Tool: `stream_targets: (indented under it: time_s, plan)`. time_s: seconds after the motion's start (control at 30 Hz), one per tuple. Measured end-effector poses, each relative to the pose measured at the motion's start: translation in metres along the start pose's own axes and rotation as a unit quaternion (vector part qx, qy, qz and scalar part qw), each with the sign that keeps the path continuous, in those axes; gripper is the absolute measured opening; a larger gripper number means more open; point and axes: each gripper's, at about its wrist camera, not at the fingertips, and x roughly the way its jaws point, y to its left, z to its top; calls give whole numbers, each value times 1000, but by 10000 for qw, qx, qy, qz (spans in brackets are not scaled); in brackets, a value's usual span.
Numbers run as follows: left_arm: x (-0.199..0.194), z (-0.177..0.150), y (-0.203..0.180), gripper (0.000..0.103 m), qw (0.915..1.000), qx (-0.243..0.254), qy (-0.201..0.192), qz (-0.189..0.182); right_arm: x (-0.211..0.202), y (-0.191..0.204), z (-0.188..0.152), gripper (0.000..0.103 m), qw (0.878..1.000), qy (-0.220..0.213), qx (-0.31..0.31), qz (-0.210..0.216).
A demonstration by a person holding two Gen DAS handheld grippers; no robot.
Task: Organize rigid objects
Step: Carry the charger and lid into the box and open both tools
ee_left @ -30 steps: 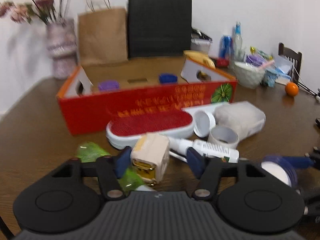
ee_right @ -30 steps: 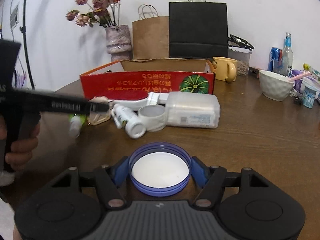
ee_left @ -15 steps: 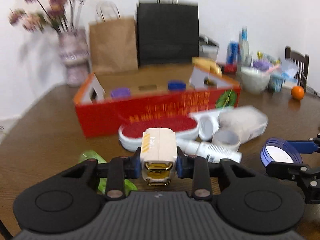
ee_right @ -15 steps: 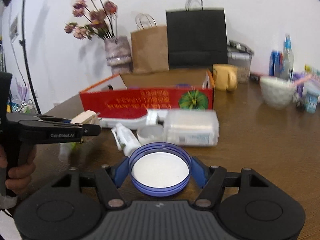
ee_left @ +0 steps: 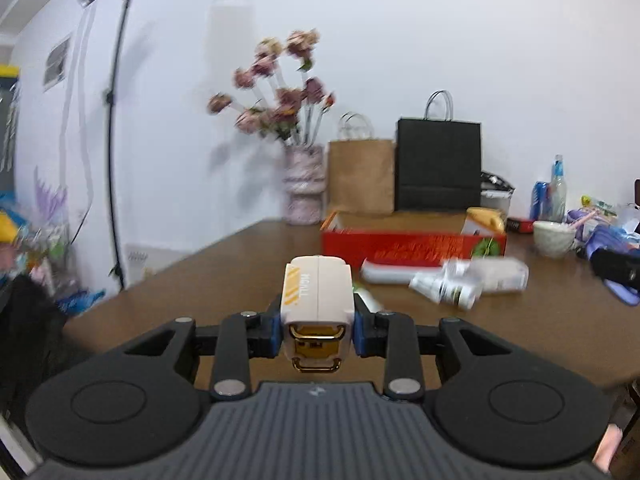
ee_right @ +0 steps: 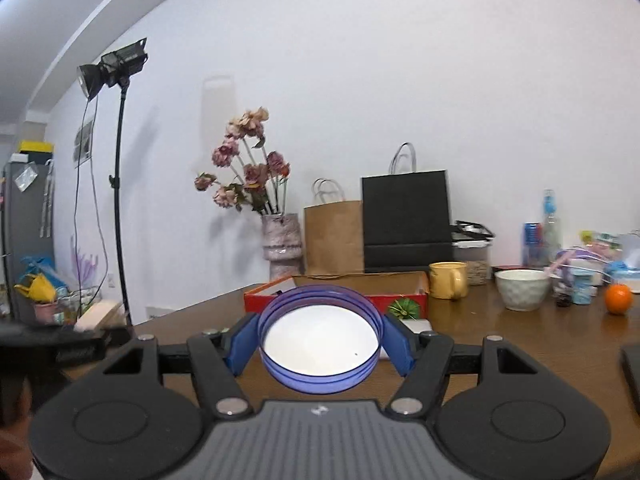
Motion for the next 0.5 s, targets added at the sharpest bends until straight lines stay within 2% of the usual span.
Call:
stream_targets:
  time_s: [0.1, 0.27, 0.5]
  plan:
    - [-16, -6, 4, 32, 9997, 64, 2, -232, -12, 0, -3, 65, 9996, 93, 253, -81]
    - [-35, -1, 6, 32, 9982, 209, -465, -302, -27, 7, 0, 66, 9997, -23, 184, -134]
    - [-28, -1, 5, 32, 9990, 140, -260, -349, -22, 17, -3, 66, 9999, 80, -60, -46]
